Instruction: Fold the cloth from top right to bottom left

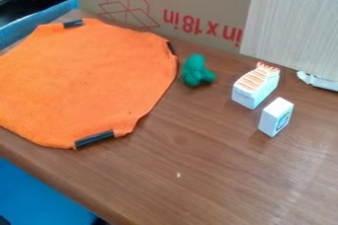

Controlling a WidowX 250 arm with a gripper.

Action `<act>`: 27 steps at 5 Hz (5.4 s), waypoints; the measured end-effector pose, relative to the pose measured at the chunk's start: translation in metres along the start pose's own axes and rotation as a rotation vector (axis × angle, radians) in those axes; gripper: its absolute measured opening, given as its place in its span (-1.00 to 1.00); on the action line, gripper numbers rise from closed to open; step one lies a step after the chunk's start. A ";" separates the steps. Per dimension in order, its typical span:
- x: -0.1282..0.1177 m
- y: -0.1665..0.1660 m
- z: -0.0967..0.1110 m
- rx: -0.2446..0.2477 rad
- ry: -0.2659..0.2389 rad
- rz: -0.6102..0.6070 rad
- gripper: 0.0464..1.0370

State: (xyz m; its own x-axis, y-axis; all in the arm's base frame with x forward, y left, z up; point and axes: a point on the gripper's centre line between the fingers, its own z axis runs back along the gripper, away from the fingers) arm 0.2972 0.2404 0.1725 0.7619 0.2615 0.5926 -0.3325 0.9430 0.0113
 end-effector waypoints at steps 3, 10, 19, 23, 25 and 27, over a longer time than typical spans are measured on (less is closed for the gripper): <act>-0.010 -0.041 0.008 -0.179 0.006 -0.073 0.93; -0.044 -0.023 -0.009 -0.115 0.071 -0.082 0.93; 0.014 -0.150 -0.114 0.317 0.150 0.225 0.93; 0.017 -0.188 -0.119 0.289 0.123 0.188 0.93; 0.007 -0.199 -0.129 0.331 0.087 0.171 0.93; -0.008 -0.202 -0.137 0.371 0.060 0.159 0.31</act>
State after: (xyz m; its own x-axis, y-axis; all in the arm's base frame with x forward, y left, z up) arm 0.4346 0.0758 0.0557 0.7124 0.4202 0.5621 -0.6183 0.7547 0.2194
